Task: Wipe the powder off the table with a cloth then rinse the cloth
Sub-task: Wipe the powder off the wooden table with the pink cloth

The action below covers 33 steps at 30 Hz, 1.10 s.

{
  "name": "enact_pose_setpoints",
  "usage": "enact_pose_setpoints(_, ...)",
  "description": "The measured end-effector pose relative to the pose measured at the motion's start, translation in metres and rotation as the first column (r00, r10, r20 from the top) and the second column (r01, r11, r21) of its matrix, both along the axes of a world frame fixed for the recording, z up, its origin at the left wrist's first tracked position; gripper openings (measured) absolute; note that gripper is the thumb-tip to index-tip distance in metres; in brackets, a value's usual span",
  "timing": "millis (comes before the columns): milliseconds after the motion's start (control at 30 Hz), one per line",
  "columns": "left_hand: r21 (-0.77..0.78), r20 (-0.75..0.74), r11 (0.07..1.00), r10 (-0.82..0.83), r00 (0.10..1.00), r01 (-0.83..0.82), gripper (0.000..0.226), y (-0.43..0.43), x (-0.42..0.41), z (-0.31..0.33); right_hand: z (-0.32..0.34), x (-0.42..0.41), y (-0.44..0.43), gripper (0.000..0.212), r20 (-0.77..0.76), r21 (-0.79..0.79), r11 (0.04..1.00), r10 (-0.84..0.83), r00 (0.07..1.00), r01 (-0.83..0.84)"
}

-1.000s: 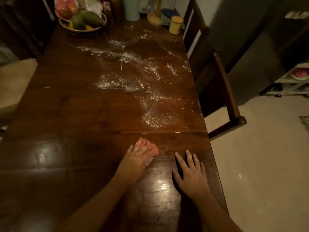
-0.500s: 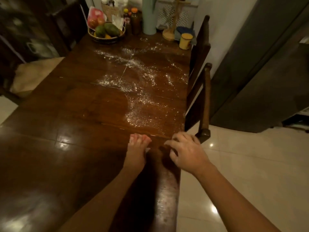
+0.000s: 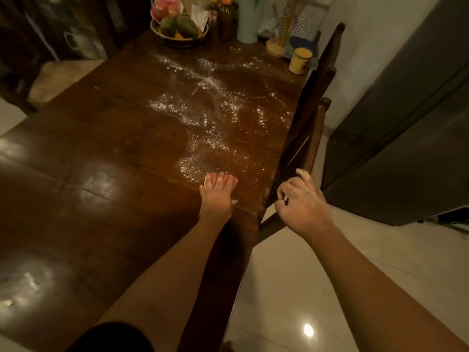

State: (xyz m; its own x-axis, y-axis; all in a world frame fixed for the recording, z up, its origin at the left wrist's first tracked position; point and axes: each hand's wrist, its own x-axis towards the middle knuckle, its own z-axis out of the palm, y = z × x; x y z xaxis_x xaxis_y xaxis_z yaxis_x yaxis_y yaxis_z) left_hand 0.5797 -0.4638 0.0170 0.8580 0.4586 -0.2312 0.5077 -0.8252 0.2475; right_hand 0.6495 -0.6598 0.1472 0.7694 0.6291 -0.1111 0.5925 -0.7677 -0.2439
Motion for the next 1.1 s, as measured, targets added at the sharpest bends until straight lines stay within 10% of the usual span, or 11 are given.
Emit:
enact_pose_setpoints(267, -0.028, -0.015, 0.885, -0.466, 0.885, 0.465, 0.071, -0.039, -0.007, 0.000, 0.004, 0.003, -0.008, 0.014, -0.053, 0.020, 1.000, 0.020, 0.998, -0.019)
enact_pose_setpoints(600, -0.173, 0.049, 0.985, 0.029, 0.998, -0.020, 0.076, -0.018, 0.066, 0.005, 0.020, 0.055, -0.020, 0.039, -0.033, -0.052, 0.924, 0.377, 0.926, -0.378)
enact_pose_setpoints(867, -0.063, -0.048, 0.957, -0.287, 0.957, 0.284, 0.067, -0.030, 0.141, 0.003, 0.018, 0.128, -0.003, 0.037, 0.003, -0.161, 0.924, 0.352, 0.936, -0.347)
enact_pose_setpoints(1100, -0.283, 0.215, 0.799, -0.487, 0.847, 0.531, 0.035, -0.006, 0.024, 0.004, 0.024, 0.149, 0.033, 0.032, -0.014, -0.370, 0.806, 0.493, 0.870, -0.463)
